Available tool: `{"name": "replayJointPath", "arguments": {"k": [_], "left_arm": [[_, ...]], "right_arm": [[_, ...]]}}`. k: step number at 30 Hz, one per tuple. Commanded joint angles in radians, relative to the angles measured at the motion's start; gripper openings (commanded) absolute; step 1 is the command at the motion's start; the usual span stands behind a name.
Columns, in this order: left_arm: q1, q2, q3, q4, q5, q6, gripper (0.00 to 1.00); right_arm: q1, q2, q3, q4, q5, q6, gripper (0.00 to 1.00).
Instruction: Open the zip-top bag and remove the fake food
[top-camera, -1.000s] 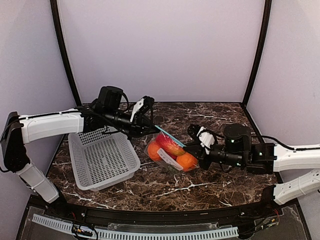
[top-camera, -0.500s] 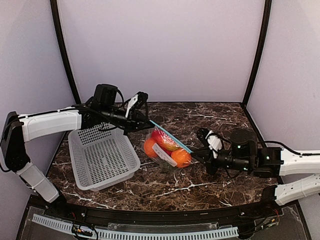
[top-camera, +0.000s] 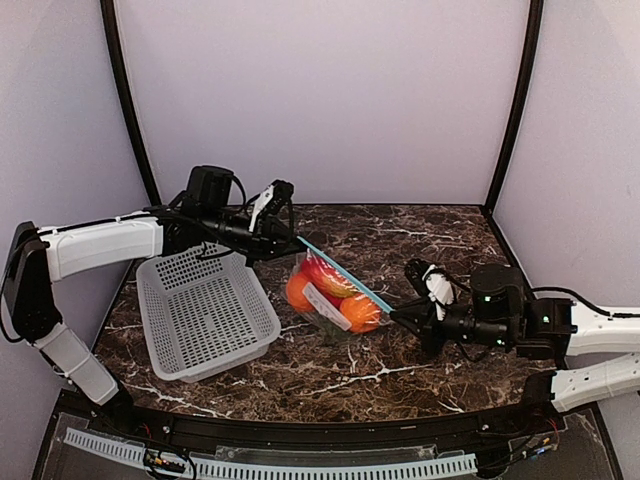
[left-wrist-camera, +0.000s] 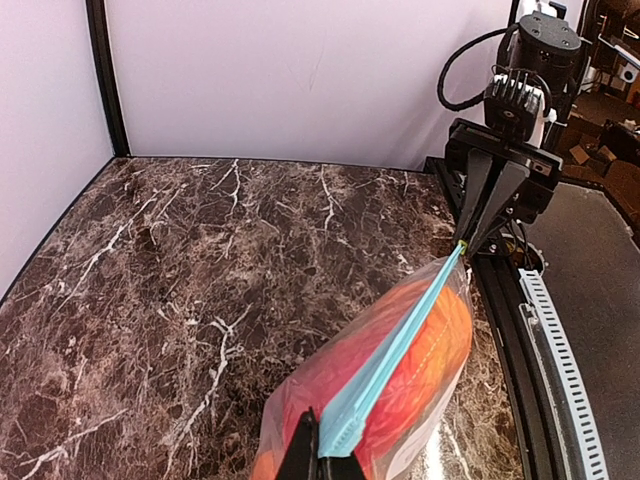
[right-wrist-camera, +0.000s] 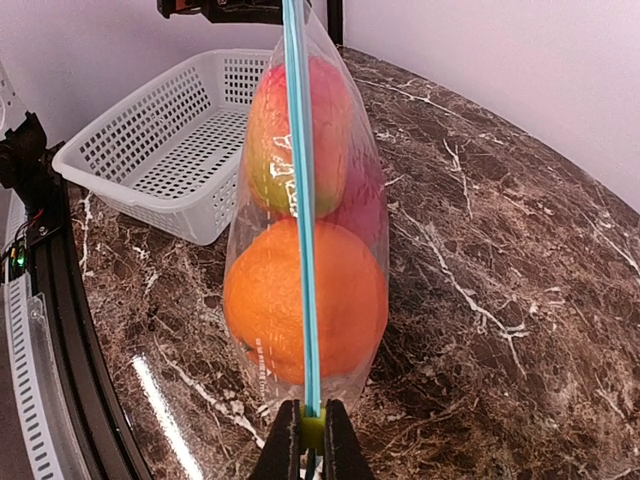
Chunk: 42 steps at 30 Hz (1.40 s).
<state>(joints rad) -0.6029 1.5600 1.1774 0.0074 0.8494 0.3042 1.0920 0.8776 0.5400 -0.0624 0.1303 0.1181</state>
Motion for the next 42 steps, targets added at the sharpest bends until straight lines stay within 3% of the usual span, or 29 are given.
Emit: {"name": "replayJointPath", "arguments": {"k": [1, 3, 7, 11, 20, 24, 35, 42], "left_arm": [[0.031, -0.005, 0.047, 0.031, 0.0, 0.007, 0.01], [0.031, 0.001, 0.049, 0.034, 0.019, 0.009, 0.01], [0.017, -0.007, 0.02, 0.063, 0.108, 0.039, 0.01], [-0.021, -0.032, -0.026, 0.085, 0.105, 0.122, 0.01], [-0.075, -0.019, -0.027, 0.016, 0.087, 0.21, 0.01], [-0.092, -0.017, -0.032, 0.038, 0.108, 0.184, 0.01], [-0.121, 0.012, -0.074, 0.139, 0.16, 0.101, 0.01], [-0.126, 0.041, -0.078, 0.16, 0.173, 0.075, 0.01]], "right_arm": [[-0.006, 0.0, -0.022, -0.081, -0.024, 0.022, 0.02], [-0.005, 0.016, -0.012, -0.071, -0.045, 0.015, 0.08], [-0.004, 0.027, 0.028, -0.023, -0.113, 0.007, 0.41], [-0.004, 0.04, 0.096, 0.001, -0.126, -0.011, 0.54], [-0.005, 0.231, 0.271, -0.04, -0.144, -0.037, 0.52], [-0.004, 0.262, 0.317, -0.02, -0.159, -0.039, 0.5], [-0.005, 0.331, 0.347, 0.0, -0.174, -0.05, 0.33], [-0.005, 0.356, 0.342, -0.003, -0.178, -0.048, 0.31]]}}
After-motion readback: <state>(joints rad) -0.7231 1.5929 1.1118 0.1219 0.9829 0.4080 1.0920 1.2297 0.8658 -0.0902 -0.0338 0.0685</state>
